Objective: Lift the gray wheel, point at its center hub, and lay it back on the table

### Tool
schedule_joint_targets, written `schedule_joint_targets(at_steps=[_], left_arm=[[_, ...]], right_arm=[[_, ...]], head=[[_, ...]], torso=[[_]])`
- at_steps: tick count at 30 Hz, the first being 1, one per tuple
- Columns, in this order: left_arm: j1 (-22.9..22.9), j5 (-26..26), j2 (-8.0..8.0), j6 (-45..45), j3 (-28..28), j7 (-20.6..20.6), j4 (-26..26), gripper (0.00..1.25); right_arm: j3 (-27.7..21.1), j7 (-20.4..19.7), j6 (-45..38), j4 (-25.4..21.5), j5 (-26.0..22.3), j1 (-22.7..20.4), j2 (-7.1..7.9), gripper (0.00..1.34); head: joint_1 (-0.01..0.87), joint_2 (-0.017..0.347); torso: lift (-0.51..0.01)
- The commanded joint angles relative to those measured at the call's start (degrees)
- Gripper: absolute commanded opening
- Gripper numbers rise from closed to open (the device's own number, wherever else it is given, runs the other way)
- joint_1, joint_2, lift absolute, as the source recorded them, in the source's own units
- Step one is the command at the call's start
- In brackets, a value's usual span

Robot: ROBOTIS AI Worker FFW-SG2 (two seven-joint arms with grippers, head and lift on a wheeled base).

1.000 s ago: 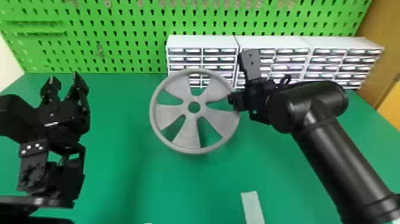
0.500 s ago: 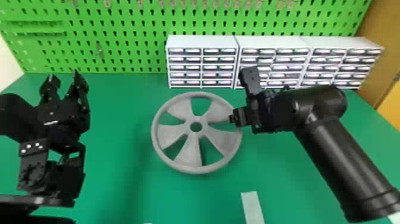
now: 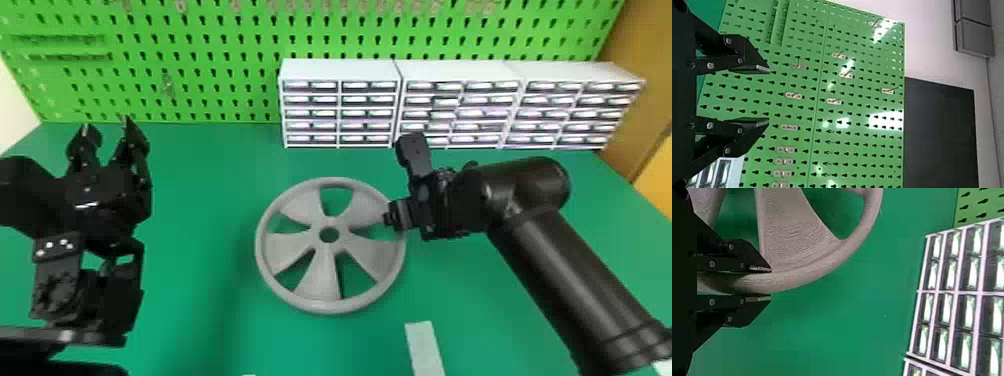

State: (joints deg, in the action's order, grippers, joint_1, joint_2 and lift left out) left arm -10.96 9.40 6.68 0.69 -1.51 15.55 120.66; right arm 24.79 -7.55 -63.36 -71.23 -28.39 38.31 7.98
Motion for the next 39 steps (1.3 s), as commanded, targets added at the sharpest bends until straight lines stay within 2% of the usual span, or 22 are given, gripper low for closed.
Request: schedule_joint_targets(at_steps=[1,39], left_arm=[[0.1,0.0,0.0,0.0,0.1,0.0,-0.2,0.49],[0.2,0.0,0.0,0.4,0.4,0.0,-0.6,0.49]], right_arm=[[0.6,0.0,0.1,0.8,-0.2,-0.2,0.2,0.09],[1.1,0.0,2.2,3.4,-0.5,-1.4,0.46,0.1]], head=[[0.692,0.048],[0.692,0.048]], torso=[[-0.096],[-0.096]])
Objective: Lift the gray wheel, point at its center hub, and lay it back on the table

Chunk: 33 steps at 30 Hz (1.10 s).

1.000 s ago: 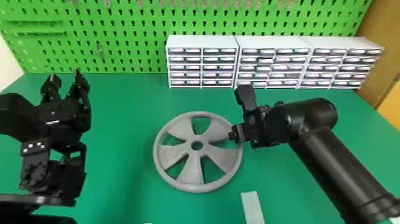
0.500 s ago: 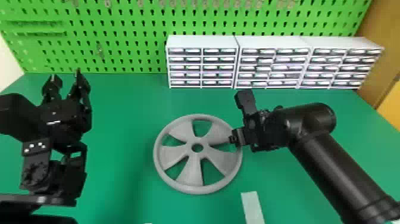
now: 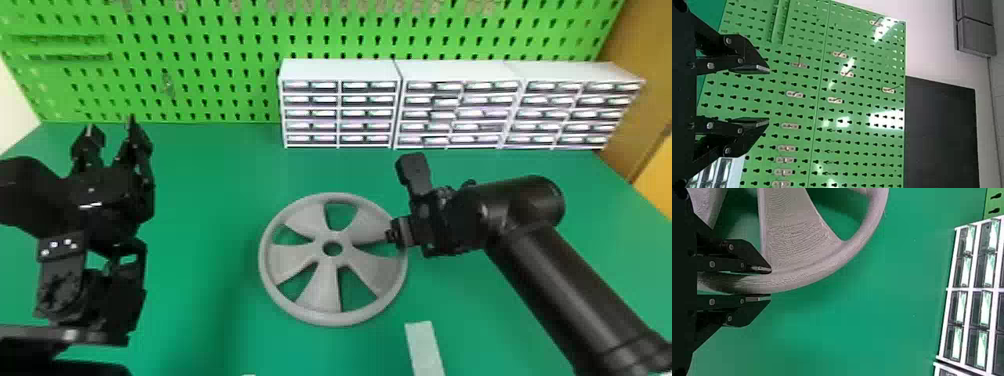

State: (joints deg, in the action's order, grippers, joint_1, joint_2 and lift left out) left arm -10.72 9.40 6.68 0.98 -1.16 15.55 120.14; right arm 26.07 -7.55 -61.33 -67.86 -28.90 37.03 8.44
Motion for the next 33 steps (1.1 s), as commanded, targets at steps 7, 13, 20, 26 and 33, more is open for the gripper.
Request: schedule_joint_targets(at_steps=[7,13,20,26,33], left_arm=[[0.1,0.0,0.0,0.3,0.1,0.0,-0.2,0.49],[0.1,0.0,0.0,0.5,0.1,0.0,-0.3,0.49],[0.2,0.0,0.0,0.6,0.2,0.0,-0.3,0.49],[0.2,0.0,0.0,0.6,0.3,0.0,-0.4,0.48],[0.3,-0.5,0.0,0.5,0.4,0.0,-0.3,0.36]], right_arm=[[-0.3,0.0,0.5,0.1,-0.2,-0.3,0.09,0.12],[-0.8,0.0,0.9,0.5,-0.9,-0.4,0.09,0.2],[-1.0,0.0,1.1,0.5,-1.2,-0.7,0.18,0.41],[-1.4,0.0,1.1,0.6,-1.5,-0.7,0.09,0.62],[-1.8,0.0,1.1,0.7,-1.8,-0.7,0.09,0.81]], head=[[0.692,0.048],[0.692,0.048],[0.692,0.048],[0.692,0.048],[0.692,0.048]], torso=[[-0.096],[-0.096],[-0.096],[-0.096],[-0.096]])
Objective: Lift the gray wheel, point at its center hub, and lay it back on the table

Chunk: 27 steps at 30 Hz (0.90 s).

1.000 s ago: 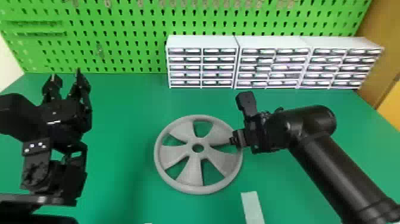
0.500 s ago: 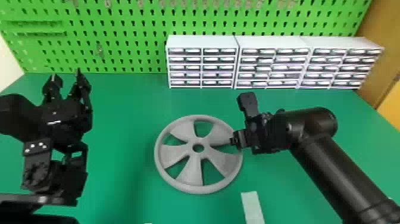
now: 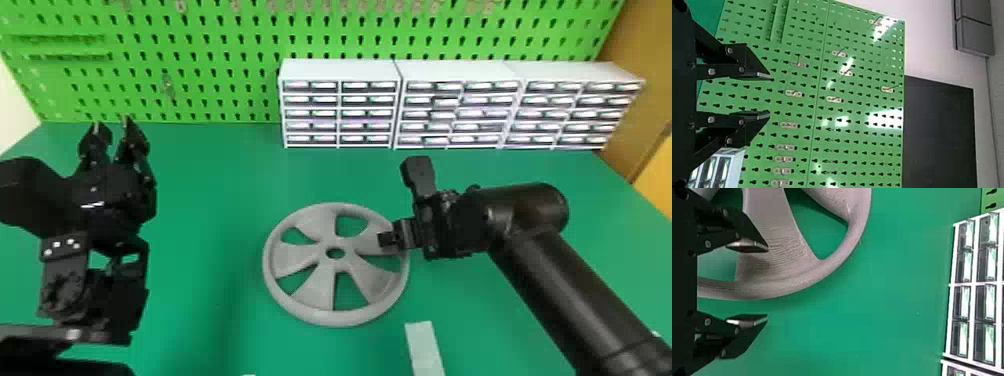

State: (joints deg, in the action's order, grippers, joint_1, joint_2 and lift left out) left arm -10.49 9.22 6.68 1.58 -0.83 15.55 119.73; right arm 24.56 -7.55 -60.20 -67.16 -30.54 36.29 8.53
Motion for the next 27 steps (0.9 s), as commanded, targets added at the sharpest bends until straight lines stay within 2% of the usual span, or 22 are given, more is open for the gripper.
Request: schedule_joint_targets(at_steps=[1,10,27], left_arm=[[0.0,-0.3,0.0,-0.1,0.1,0.0,0.1,0.34],[0.1,-0.4,0.0,-0.4,0.2,0.1,0.0,0.28],[0.1,-0.4,0.0,-0.7,0.1,0.1,-0.1,0.28]], right_arm=[[-0.4,0.0,0.0,0.1,-0.1,-0.1,0.0,0.83],[-1.2,0.0,0.4,0.3,-0.5,-0.2,0.09,0.88],[-1.8,0.0,0.6,0.4,-0.5,-0.2,0.17,0.89]], head=[[0.692,0.048],[0.692,0.048],[0.692,0.048]], torso=[[-0.096],[-0.096],[-0.096]])
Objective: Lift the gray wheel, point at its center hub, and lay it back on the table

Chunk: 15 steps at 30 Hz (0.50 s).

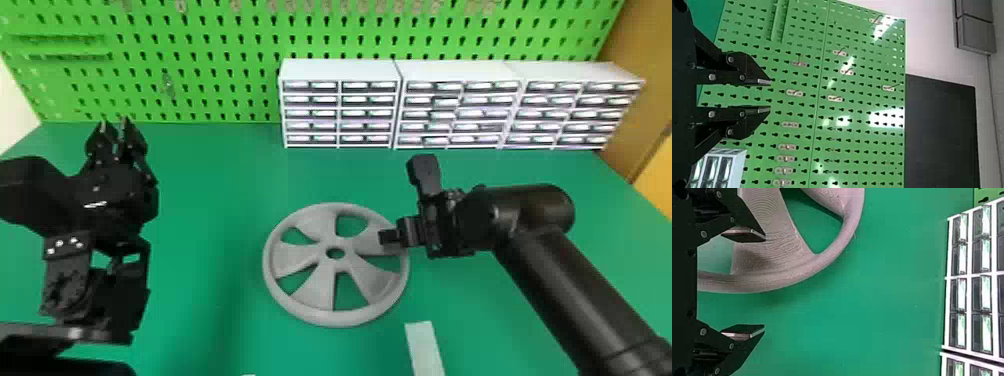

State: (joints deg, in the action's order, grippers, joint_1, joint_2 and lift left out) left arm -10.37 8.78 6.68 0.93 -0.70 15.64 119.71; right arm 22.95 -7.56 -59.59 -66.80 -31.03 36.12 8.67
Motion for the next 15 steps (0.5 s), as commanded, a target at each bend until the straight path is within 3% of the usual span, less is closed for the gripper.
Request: schedule_joint_targets(at_steps=[1,15], left_arm=[[0.0,0.0,0.0,-0.1,0.0,0.0,-0.1,0.28],[0.0,0.1,0.0,-0.1,-0.1,0.0,-0.3,0.28]], right_arm=[[-0.1,0.0,0.0,0.0,0.0,0.0,0.03,0.89],[-1.7,0.1,1.1,-0.2,-0.5,-0.1,0.12,0.89]], head=[[0.692,0.048],[0.692,0.048]], torso=[[-0.096],[-0.096]])
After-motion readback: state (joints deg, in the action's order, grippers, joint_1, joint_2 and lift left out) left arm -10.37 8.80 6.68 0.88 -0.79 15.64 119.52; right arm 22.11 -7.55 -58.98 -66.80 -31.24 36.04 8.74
